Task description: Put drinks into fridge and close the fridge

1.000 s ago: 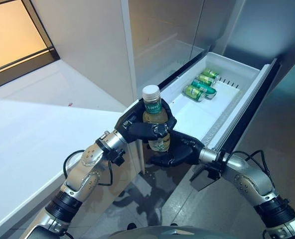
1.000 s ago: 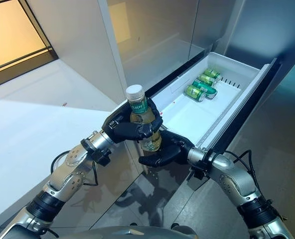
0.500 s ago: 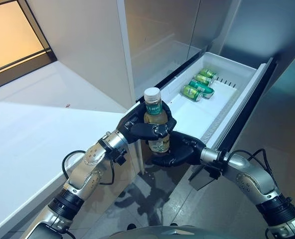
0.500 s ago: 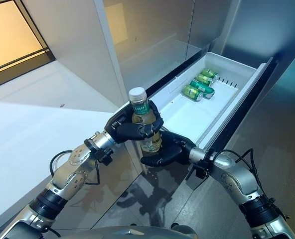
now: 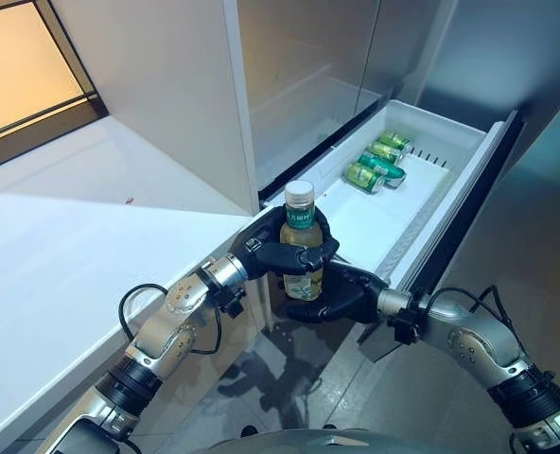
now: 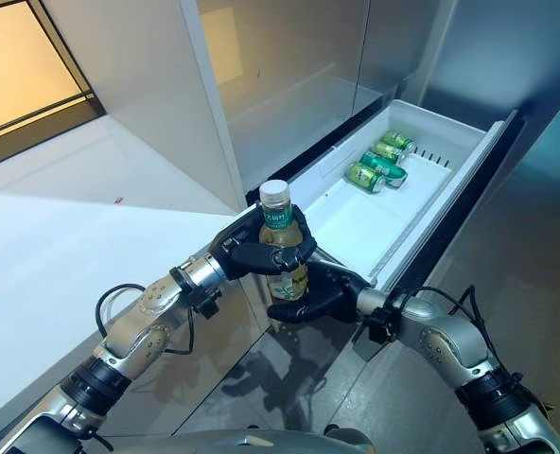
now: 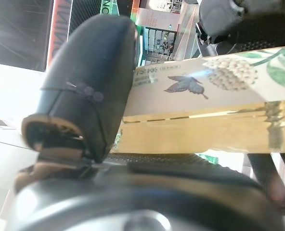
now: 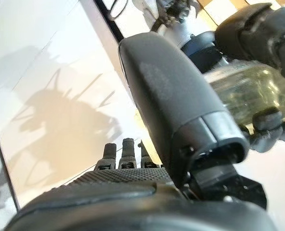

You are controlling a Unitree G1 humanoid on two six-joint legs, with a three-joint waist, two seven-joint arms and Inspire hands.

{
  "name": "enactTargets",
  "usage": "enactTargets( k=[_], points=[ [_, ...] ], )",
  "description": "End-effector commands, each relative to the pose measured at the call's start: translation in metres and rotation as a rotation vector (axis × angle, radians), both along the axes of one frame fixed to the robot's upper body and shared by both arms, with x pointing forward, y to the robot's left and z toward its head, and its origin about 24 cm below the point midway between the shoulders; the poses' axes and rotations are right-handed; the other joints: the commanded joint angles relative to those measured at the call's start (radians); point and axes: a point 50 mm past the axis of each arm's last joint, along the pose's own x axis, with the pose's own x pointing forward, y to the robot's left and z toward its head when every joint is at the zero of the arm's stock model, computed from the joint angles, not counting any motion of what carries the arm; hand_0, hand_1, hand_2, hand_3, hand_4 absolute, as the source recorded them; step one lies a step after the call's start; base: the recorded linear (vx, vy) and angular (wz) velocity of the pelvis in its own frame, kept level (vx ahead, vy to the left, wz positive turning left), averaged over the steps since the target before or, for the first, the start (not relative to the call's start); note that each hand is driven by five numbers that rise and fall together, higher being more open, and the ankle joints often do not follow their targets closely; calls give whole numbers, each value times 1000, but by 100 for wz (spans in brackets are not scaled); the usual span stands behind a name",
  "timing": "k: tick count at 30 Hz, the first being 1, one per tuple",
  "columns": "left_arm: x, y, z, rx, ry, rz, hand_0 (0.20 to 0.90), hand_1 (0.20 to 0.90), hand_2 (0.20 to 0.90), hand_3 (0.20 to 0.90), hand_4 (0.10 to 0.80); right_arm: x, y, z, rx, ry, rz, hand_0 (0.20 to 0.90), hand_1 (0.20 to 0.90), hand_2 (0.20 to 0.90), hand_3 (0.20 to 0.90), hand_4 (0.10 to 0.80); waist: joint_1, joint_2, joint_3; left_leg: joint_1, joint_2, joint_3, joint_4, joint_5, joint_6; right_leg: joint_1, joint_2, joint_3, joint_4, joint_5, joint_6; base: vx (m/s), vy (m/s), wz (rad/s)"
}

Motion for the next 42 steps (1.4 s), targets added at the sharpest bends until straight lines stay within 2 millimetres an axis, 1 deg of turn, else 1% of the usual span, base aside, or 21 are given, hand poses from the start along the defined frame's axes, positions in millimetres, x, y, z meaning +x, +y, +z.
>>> enactTargets(
  k=[1, 2, 6, 9, 12, 13, 15, 18, 21, 22, 23, 25, 26, 27, 31, 35, 36, 37, 38, 39, 42],
  points=[
    [17, -20, 30, -53, -154, -54, 300, 300, 300, 200, 100, 10, 59, 70, 559, -126, 162, 900, 900, 900, 900, 800, -2, -5, -72, -33, -44, 17, 50, -90, 46, -64, 50, 4, 50, -3, 29, 32, 14, 1],
    [16, -21, 27, -54, -146, -55, 300, 300, 300, 200, 100, 11, 62, 71, 606, -104, 124, 900, 900, 900, 900, 800, 1, -5, -73, -33, -44, 17, 51, -90, 46, -63, 50, -1, 50, -3, 29, 0, 0, 0],
    [14, -23, 25, -59, -135, -53, 300, 300, 300, 200, 100, 15, 60, 72, 616, -138, 58, 900, 900, 900, 900, 800, 5, -4, -74, -36, -43, 18, 54, -91, 47, -64, 49, -7, 51, -6, 28, 0, 0, 0],
    [13, -25, 24, -64, -123, -55, 300, 300, 300, 200, 100, 18, 56, 76, 557, -222, 30, 900, 900, 900, 900, 800, 6, -5, -72, -37, -45, 14, 54, -92, 50, -63, 49, -9, 51, -7, 25, 0, 0, 0],
    [12, -26, 24, -64, -116, -55, 300, 300, 300, 200, 100, 19, 54, 79, 517, -261, 24, 900, 900, 900, 900, 800, 4, -5, -71, -36, -46, 13, 54, -93, 50, -62, 49, -7, 51, -8, 24, 0, 0, 0],
    [12, -26, 23, -60, -113, -59, 300, 300, 300, 200, 100, 20, 53, 83, 474, -299, 29, 900, 900, 900, 900, 800, 3, -4, -70, -37, -46, 12, 55, -93, 50, -64, 50, -5, 52, -8, 23, 0, 0, 0],
    [12, -27, 23, -60, -107, -63, 300, 300, 300, 200, 100, 21, 53, 83, 449, -312, 32, 900, 900, 900, 900, 800, 3, -4, -70, -37, -47, 11, 56, -93, 51, -64, 50, -3, 53, -9, 23, 0, 0, 0],
    [11, -29, 21, -52, -92, -79, 300, 300, 300, 200, 100, 22, 52, 82, 354, -338, 57, 900, 900, 900, 900, 800, 0, -3, -68, -38, -49, 8, 58, -94, 53, -66, 50, 5, 56, -9, 22, 0, 0, 0],
    [10, -30, 19, -45, -76, -99, 300, 300, 300, 200, 100, 22, 52, 79, 300, -354, 80, 900, 900, 900, 900, 800, -1, -2, -68, -38, -50, 5, 58, -94, 54, -67, 51, 10, 57, -8, 22, 0, 0, 0],
    [10, -31, 18, -43, -69, -107, 300, 300, 300, 200, 100, 22, 52, 79, 286, -357, 91, 846, 846, 846, 837, 737, -1, -1, -68, -38, -52, 3, 58, -95, 55, -67, 51, 12, 57, -9, 22, 0, 0, 0],
    [10, -31, 17, -36, -63, -114, 300, 300, 300, 200, 100, 23, 53, 78, 258, -375, 103, 549, 549, 549, 491, 391, -2, 0, -68, -37, -53, 0, 57, -95, 55, -68, 51, 16, 58, -8, 22, 0, 0, 0],
    [10, -33, 15, -23, -56, -123, 300, 300, 300, 200, 100, 24, 54, 79, 213, -401, 129, 444, 444, 444, 367, 267, -3, 1, -68, -36, -53, -2, 56, -95, 56, -68, 51, 21, 58, -7, 22, 25, 14, -3],
    [10, -33, 14, -20, -50, -126, 300, 300, 300, 200, 100, 25, 55, 80, 204, -402, 135, 333, 333, 333, 238, 138, -3, 1, -68, -36, -53, -3, 56, -95, 56, -68, 51, 22, 58, -6, 23, 28, 16, -3],
    [10, -34, 12, -17, -40, -130, 300, 300, 300, 200, 100, 26, 57, 80, 189, -404, 146, 300, 300, 300, 200, 100, -4, 2, -69, -35, -54, -3, 56, -95, 57, -68, 52, 25, 60, -7, 22, 0, 0, 0],
    [11, -35, 10, -26, -36, -135, 300, 300, 300, 200, 100, 26, 60, 81, 178, -396, 169, 300, 300, 300, 200, 100, -5, 2, -69, -34, -54, -1, 55, -95, 58, -70, 53, 29, 65, -10, 22, 0, 0, 0],
    [9, -34, 20, -82, -112, -113, 300, 300, 300, 200, 100, 25, 61, 79, 176, -383, 166, 300, 300, 300, 200, 100, -4, 0, -70, -31, -53, -1, 52, -95, 59, -68, 54, 29, 65, -12, 21, 12, 9, -4],
    [9, -32, 26, -133, -143, -96, 340, 340, 340, 247, 147, 26, 61, 78, 181, -376, 158, 300, 300, 300, 200, 100, -3, -1, -71, -31, -52, 0, 52, -96, 59, -66, 54, 29, 65, -12, 20, 0, 0, 0],
    [9, -31, 32, -163, -193, -77, 444, 444, 444, 367, 267, 26, 61, 77, 180, -379, 145, 300, 300, 300, 200, 100, -2, -3, -72, -31, -52, 0, 51, -96, 59, -66, 54, 29, 64, -13, 19, 0, 0, 0],
    [8, -29, 37, -190, -229, -63, 841, 841, 841, 831, 731, 27, 60, 77, 184, -381, 134, 300, 300, 300, 200, 100, -2, -4, -72, -31, -52, 1, 51, -96, 59, -67, 54, 28, 65, -13, 18, -3, -3, -3],
    [7, -28, 40, -202, -252, -51, 900, 900, 900, 900, 800, 27, 59, 76, 187, -386, 122, 300, 300, 300, 200, 100, -1, -5, -71, -32, -52, 1, 51, -96, 58, -68, 54, 28, 66, -13, 18, -8, -5, -5],
    [2, -26, 50, -242, -340, -5, 900, 900, 900, 900, 800, 28, 55, 78, 204, -418, 62, 300, 300, 300, 200, 100, 2, -10, -69, -31, -50, 1, 47, -96, 58, -68, 55, 22, 65, -13, 17, -3, -2, -1]
  ],
)
